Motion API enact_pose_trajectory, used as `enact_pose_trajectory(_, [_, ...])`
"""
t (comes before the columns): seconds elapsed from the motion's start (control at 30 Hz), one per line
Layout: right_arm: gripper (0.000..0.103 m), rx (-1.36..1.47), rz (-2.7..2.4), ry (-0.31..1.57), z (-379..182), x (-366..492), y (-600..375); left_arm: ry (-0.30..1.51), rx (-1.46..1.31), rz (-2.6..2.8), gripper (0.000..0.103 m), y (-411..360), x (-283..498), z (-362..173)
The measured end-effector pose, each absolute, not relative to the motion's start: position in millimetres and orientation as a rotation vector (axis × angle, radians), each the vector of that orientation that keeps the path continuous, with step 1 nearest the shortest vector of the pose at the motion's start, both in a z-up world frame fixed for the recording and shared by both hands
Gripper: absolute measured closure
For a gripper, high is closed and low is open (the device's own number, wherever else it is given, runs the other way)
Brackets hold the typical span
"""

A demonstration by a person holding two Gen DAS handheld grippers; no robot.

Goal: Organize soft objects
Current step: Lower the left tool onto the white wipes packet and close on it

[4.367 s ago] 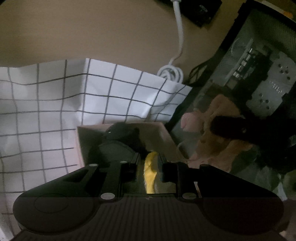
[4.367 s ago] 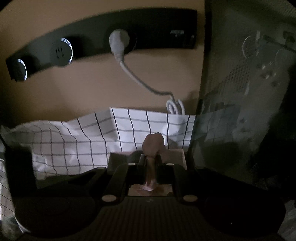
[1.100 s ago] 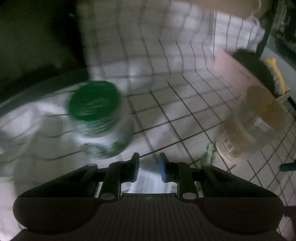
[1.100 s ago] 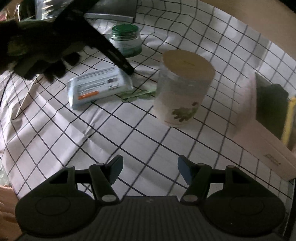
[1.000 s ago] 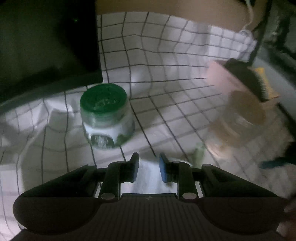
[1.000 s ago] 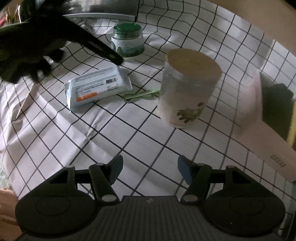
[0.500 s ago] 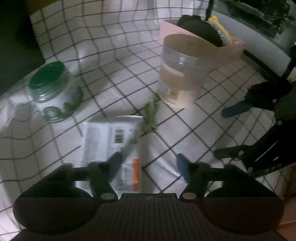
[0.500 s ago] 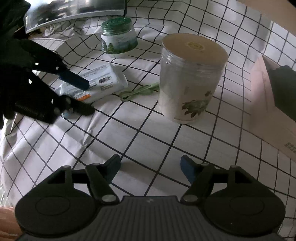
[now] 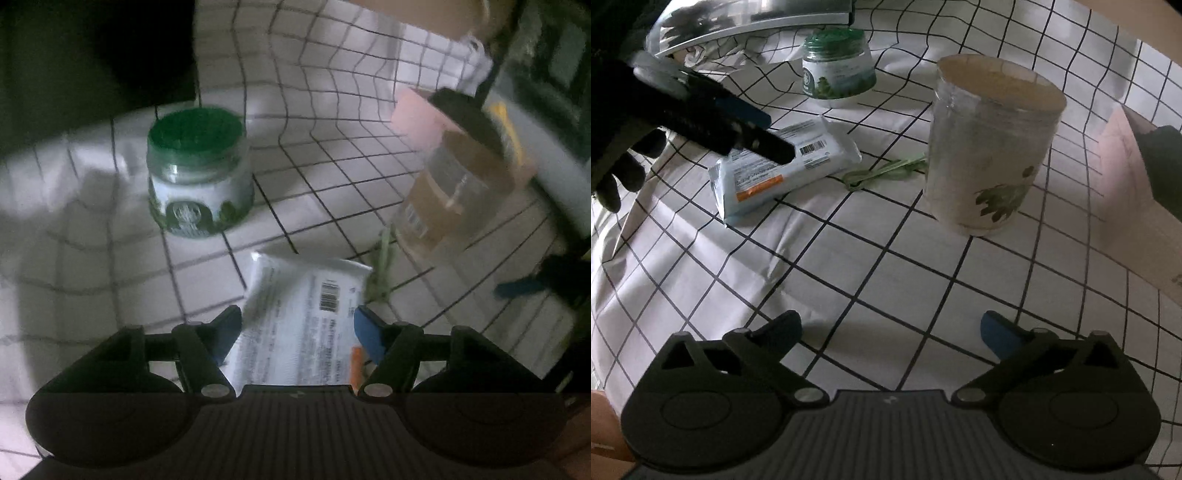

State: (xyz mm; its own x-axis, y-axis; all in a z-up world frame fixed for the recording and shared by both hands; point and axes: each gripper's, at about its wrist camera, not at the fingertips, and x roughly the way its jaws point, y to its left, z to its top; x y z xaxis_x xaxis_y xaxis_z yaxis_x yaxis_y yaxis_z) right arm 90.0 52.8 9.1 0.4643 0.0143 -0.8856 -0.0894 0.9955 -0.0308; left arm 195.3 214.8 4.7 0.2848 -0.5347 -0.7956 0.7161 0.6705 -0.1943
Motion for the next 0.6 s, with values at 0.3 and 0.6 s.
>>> enact_pose_trajectory(0.3, [0.0,-0.064,0.034,1.106,10,92,54,0.915,0.341,-0.921,0.024,195,179,0])
enact_pose_trajectory(0.6, [0.0,-0.063,0.03,1.111,10,94,54,0.871,0.481,-0.943,0.018,179,164,-7])
